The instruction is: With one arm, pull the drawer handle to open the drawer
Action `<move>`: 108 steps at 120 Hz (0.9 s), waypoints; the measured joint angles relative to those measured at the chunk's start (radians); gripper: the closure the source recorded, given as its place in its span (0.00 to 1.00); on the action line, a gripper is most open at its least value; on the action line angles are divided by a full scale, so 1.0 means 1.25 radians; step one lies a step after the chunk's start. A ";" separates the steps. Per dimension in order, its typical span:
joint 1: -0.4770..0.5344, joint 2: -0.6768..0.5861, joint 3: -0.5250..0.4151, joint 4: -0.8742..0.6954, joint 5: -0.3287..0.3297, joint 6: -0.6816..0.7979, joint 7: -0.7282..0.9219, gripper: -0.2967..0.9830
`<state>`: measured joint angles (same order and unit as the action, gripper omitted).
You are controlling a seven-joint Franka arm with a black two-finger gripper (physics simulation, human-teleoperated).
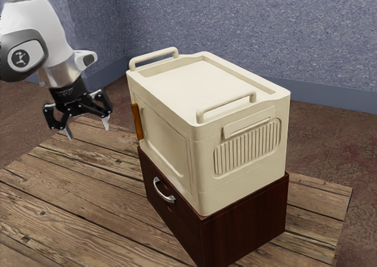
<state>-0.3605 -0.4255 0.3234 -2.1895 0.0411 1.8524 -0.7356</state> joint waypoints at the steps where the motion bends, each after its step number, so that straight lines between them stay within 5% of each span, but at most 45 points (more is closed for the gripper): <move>1: 0.002 -0.002 -0.001 -0.009 0.001 0.006 -0.007 0.23; 35: 0.007 -0.055 -0.010 -0.186 0.038 0.163 -0.191 0.23; 108: -0.119 -0.045 -0.002 -0.341 0.044 0.441 -0.439 0.25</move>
<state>-0.5093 -0.4818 0.3204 -2.6153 0.0961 2.4031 -1.2839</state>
